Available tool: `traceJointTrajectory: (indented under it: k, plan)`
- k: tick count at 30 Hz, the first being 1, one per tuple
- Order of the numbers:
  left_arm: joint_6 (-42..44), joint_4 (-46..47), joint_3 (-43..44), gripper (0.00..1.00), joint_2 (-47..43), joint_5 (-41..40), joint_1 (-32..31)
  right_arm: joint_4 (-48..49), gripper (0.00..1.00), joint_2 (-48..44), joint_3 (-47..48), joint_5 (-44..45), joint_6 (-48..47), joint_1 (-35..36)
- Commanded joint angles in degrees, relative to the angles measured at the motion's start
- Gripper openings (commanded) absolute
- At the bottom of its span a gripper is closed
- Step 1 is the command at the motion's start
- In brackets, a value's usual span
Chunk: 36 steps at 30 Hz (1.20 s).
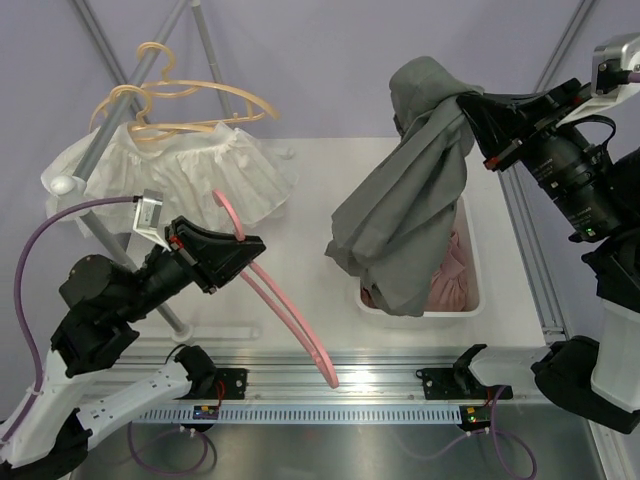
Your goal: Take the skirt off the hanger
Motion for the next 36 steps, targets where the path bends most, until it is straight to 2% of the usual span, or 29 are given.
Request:
traceJointTrajectory:
  k: [1,8,17,20,28,33,36]
  plan:
    - [1.3,1.7,-1.1,0.0,-0.2,-1.2,0.2,-1.5,0.0,4.0,4.3,2.8,-4.8,-1.4]
    - [0.1,1.7,-5.1,0.0,-1.4,-1.4,0.1,-2.3,0.0,4.9,7.0,3.3,-6.2,-3.4]
    - [-1.7,3.0,-6.3,0.0,-2.0,-0.3,0.2,-0.7,0.0,2.1,-3.3,2.8,-5.2,-7.9]
    - [-2.2,2.9,-6.8,0.0,-2.5,-0.1,0.1,-0.2,0.0,-1.0,-9.9,5.7,-4.7,-8.8]
    - [-1.1,2.0,-7.1,0.0,-1.9,1.8,0.1,1.9,0.0,-15.6,-38.6,11.1,0.1,-9.7]
    - [-0.1,2.4,-8.3,0.0,-1.7,3.5,0.1,1.2,0.0,-19.6,-55.2,9.0,9.8,-9.8]
    - [1.3,1.2,-8.8,0.0,-1.7,3.7,0.1,-0.6,0.0,-16.8,-61.4,7.5,16.8,-9.8]
